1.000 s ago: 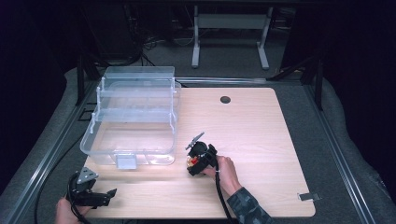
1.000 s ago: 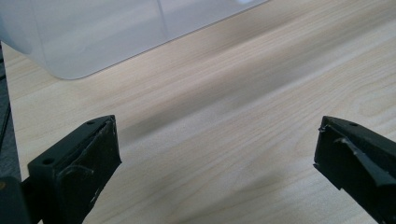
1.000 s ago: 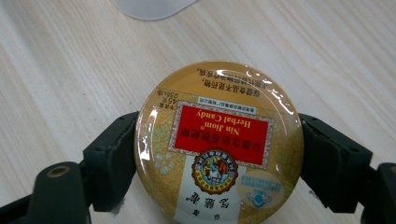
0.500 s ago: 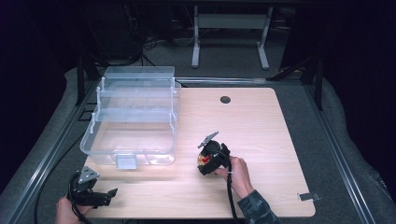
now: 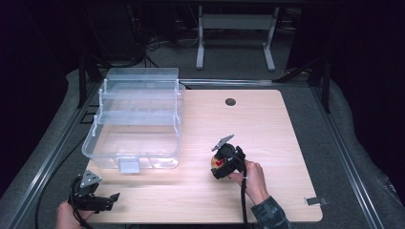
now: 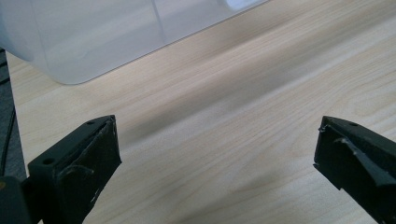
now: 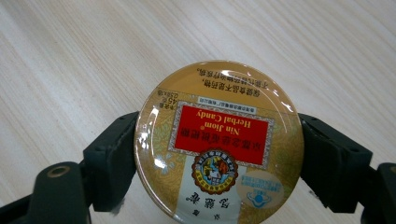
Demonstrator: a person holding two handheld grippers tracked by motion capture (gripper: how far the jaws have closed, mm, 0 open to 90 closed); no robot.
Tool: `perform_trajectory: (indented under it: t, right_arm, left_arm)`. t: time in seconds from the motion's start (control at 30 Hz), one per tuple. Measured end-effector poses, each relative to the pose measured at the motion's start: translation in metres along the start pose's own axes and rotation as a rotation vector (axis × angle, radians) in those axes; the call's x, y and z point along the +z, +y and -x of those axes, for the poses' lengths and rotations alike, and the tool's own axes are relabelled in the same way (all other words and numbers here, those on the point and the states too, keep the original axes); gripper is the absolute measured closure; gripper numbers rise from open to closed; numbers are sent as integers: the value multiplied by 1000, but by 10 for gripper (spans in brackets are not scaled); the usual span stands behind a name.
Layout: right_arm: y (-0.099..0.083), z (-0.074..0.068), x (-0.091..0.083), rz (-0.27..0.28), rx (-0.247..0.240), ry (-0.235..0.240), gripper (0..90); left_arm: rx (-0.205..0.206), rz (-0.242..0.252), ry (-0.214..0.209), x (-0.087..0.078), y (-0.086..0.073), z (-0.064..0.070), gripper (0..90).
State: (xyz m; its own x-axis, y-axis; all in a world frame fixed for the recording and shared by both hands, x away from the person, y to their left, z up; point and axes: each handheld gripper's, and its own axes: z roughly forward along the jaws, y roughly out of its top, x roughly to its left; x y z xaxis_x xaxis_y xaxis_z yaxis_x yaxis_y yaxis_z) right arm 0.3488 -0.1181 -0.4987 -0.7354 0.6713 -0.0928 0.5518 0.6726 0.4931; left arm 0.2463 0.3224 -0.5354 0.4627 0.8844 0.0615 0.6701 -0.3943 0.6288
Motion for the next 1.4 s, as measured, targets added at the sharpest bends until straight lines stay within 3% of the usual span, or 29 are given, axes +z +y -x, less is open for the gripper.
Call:
perform_trajectory:
  t: [0.77, 1.4]
  right_arm:
    - [-38, 28, -38, 16, 76, -63, 199]
    - [-85, 61, -60, 16, 202, -122, 199]
  left_arm:
    - [5, 0, -8, 1, 2, 2, 2]
    - [-2, -4, -11, 1, 2, 2, 2]
